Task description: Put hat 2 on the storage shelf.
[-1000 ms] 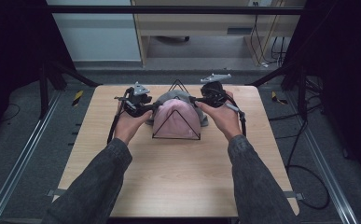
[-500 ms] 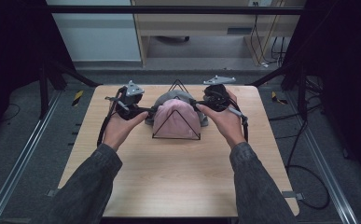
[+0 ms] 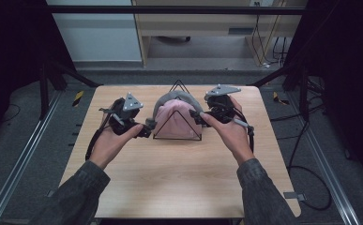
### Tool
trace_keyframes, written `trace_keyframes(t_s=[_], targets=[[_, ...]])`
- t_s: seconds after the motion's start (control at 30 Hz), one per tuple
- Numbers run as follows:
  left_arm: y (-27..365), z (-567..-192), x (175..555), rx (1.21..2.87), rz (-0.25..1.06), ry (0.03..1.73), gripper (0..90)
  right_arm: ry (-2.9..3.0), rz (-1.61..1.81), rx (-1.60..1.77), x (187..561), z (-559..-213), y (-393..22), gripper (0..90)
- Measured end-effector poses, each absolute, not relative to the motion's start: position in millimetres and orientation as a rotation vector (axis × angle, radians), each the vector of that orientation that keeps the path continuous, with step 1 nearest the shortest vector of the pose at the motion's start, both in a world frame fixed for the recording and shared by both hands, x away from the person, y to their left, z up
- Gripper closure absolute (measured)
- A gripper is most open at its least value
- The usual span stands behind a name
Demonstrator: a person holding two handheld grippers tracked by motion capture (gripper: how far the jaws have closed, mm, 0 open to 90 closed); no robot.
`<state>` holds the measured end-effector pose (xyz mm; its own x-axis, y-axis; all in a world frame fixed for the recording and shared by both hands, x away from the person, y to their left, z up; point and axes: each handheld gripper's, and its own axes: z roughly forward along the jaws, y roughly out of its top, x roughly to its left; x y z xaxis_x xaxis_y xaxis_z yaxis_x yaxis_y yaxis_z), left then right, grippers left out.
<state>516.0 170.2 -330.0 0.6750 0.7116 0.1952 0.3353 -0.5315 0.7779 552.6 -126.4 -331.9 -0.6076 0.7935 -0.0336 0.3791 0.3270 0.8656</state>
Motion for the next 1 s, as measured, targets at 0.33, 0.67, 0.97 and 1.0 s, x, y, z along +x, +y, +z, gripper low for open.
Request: trace_keyframes(t_s=[0.33, 0.67, 0.97, 1.0], targets=[[176, -349, 494, 2.182, 0.634, 0.749, 4.7, 2.194, 1.191, 0.956, 531, -336, -128, 9.6], [178, -368, 482, 2.230, 0.626, 0.717, 3.7, 2.208, 1.159, 0.935, 515, -351, -134, 12.8], [188, -398, 480, 2.256, 0.583, 0.750, 4.0, 2.238, 1.124, 0.969, 502, -384, -150, 13.9], [188, -401, 480, 2.255, 0.579, 0.758, 4.0, 2.245, 1.120, 0.970, 501, -388, -152, 13.9]])
